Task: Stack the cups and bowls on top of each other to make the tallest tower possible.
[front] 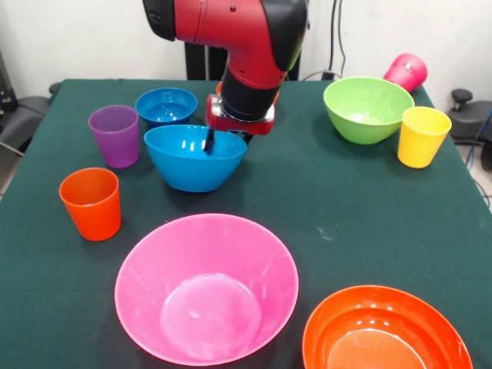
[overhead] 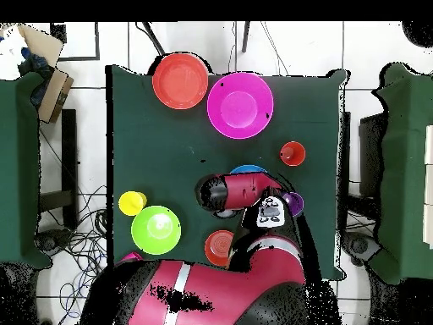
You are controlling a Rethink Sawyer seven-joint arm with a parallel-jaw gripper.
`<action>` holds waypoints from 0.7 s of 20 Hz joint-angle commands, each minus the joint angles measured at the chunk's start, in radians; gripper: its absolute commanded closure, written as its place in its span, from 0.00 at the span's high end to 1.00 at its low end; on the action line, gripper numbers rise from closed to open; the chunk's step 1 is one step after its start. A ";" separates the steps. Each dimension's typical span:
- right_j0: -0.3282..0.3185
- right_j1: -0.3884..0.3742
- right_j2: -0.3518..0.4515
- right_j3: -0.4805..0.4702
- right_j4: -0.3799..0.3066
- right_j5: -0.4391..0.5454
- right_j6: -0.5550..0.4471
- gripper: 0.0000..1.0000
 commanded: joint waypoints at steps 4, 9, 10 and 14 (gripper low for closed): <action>0.004 0.027 0.077 -0.076 -0.059 -0.044 0.001 1.00; 0.002 0.027 0.077 -0.075 -0.058 -0.043 0.000 1.00; 0.001 0.029 0.078 -0.076 -0.057 -0.042 0.000 1.00; -0.008 0.031 0.085 -0.072 -0.044 -0.023 -0.001 1.00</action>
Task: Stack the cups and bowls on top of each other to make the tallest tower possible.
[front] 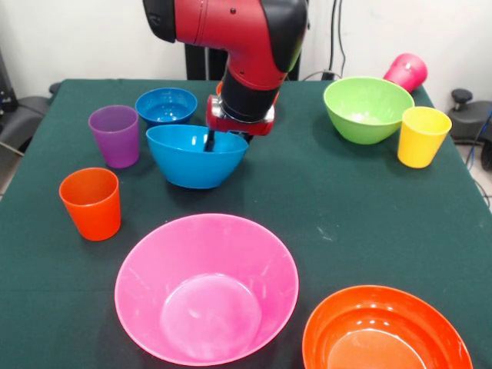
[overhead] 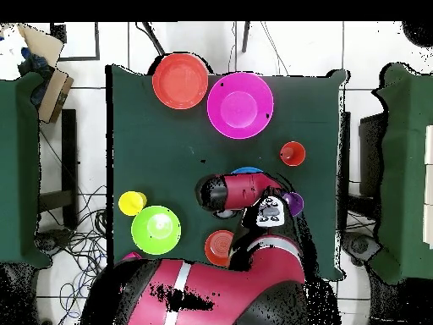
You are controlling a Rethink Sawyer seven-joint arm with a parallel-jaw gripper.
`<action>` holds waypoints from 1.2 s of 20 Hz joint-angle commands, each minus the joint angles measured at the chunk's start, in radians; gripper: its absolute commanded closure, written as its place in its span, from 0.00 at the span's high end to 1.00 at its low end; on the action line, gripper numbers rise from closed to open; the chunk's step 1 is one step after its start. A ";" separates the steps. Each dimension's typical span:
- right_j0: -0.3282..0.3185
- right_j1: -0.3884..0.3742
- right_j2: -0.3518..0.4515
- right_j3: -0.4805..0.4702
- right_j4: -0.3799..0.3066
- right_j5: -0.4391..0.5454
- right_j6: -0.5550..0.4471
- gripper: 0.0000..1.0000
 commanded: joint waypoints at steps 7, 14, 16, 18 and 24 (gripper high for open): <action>-0.010 0.028 0.088 -0.075 -0.042 -0.012 -0.008 0.00; -0.012 0.030 0.089 -0.076 -0.034 0.003 -0.008 0.00; -0.014 0.030 0.091 -0.076 -0.032 0.007 -0.008 0.00; -0.015 0.029 0.092 -0.073 -0.030 0.007 -0.007 0.00; -0.018 0.021 0.100 -0.071 -0.033 -0.011 -0.012 0.00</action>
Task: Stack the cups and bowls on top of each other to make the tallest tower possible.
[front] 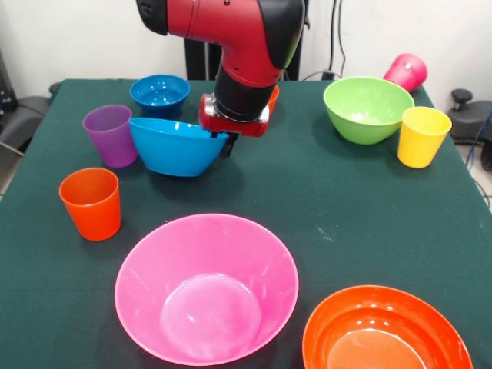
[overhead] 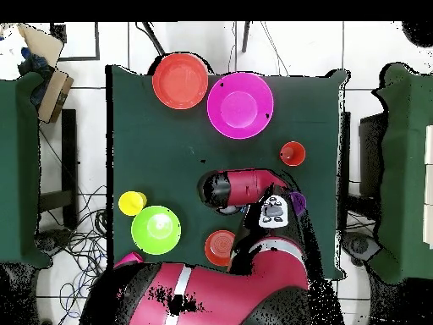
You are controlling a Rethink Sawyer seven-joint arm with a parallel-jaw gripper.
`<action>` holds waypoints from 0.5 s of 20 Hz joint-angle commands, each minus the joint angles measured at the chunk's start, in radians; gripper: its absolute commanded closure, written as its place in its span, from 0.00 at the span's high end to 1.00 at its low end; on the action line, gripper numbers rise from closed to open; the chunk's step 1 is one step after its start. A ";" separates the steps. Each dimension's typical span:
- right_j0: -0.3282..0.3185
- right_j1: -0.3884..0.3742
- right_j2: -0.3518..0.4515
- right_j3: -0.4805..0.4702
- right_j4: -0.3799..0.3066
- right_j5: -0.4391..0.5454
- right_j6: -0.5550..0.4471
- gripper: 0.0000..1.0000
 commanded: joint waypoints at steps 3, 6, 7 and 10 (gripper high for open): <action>-0.016 0.031 0.112 -0.052 -0.030 -0.002 -0.017 0.00; -0.022 0.021 0.120 -0.056 -0.020 0.009 -0.022 0.00; -0.024 0.019 0.123 -0.056 -0.018 0.008 -0.021 0.00; -0.025 0.011 0.127 -0.056 -0.013 0.011 -0.021 0.00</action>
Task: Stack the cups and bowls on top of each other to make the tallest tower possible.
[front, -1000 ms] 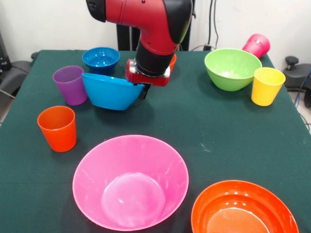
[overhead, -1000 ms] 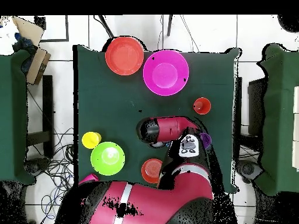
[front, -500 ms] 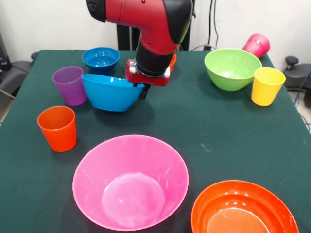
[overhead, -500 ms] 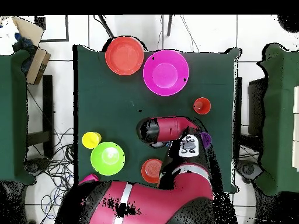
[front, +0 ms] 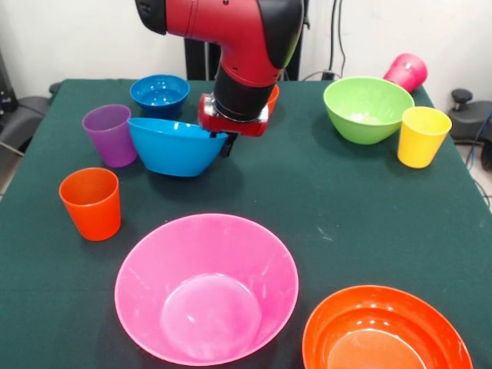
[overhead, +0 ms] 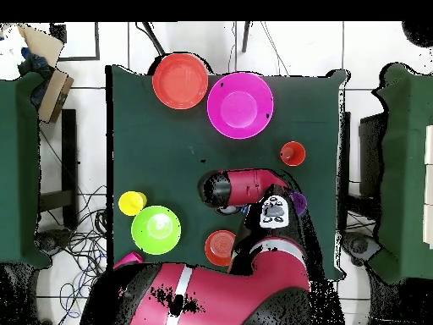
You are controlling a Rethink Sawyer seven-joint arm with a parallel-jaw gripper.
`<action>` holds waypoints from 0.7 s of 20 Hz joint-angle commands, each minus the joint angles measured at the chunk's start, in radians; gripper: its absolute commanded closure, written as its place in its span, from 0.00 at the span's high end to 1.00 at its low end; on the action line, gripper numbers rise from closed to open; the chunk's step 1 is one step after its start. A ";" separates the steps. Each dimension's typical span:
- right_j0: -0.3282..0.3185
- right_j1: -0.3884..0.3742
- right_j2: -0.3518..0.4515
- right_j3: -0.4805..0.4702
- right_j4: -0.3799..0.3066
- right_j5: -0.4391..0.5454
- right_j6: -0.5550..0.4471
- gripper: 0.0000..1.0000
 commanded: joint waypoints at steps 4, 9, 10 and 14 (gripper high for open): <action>-0.022 -0.005 0.131 -0.057 -0.001 0.032 -0.021 0.00; -0.019 -0.014 0.132 -0.065 0.003 0.047 -0.021 0.00; -0.018 -0.015 0.132 -0.066 0.002 0.049 -0.022 0.00; -0.012 -0.025 0.131 -0.070 0.001 0.064 -0.027 0.00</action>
